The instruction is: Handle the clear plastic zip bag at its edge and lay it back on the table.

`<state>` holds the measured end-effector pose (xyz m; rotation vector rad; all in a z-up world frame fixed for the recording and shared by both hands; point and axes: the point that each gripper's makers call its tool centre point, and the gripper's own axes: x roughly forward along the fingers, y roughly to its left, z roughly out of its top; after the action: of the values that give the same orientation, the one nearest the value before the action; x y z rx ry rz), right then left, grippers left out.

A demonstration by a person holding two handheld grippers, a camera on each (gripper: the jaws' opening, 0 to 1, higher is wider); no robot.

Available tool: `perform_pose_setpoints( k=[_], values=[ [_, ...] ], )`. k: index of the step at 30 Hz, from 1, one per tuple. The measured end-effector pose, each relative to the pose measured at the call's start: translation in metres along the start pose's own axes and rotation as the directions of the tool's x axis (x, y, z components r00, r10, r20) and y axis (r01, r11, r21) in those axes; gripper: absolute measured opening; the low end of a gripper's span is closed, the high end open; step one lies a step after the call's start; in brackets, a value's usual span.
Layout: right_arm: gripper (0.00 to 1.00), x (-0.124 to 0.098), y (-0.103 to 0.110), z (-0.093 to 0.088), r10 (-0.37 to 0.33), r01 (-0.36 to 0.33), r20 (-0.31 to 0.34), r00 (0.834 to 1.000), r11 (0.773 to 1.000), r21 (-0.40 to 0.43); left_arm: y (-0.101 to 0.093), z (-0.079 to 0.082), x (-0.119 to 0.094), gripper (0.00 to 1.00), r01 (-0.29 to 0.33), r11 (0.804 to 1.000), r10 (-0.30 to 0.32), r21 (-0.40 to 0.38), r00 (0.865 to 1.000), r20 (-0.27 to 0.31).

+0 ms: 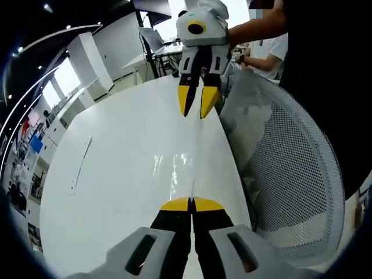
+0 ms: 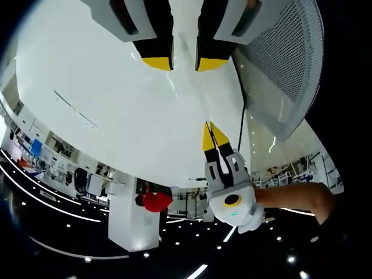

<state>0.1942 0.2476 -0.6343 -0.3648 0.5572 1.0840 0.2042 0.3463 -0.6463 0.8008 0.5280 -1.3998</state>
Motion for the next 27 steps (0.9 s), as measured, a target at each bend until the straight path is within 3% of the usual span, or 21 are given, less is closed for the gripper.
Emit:
perform_pose_setpoints(
  k=[16,27],
  values=[
    [0.13,-0.010,-0.010,0.018,0.007,-0.007,-0.010,1.000,1.000,0.015,-0.001,0.010,-0.002,0.00,-0.047,0.999,0.047,0.002,0.999,0.023],
    [0.12,-0.004,-0.011,0.014,0.034,-0.035,-0.040,0.999,0.999,-0.017,0.000,0.012,-0.004,0.00,-0.063,0.998,0.063,0.006,0.998,0.028]
  ],
)
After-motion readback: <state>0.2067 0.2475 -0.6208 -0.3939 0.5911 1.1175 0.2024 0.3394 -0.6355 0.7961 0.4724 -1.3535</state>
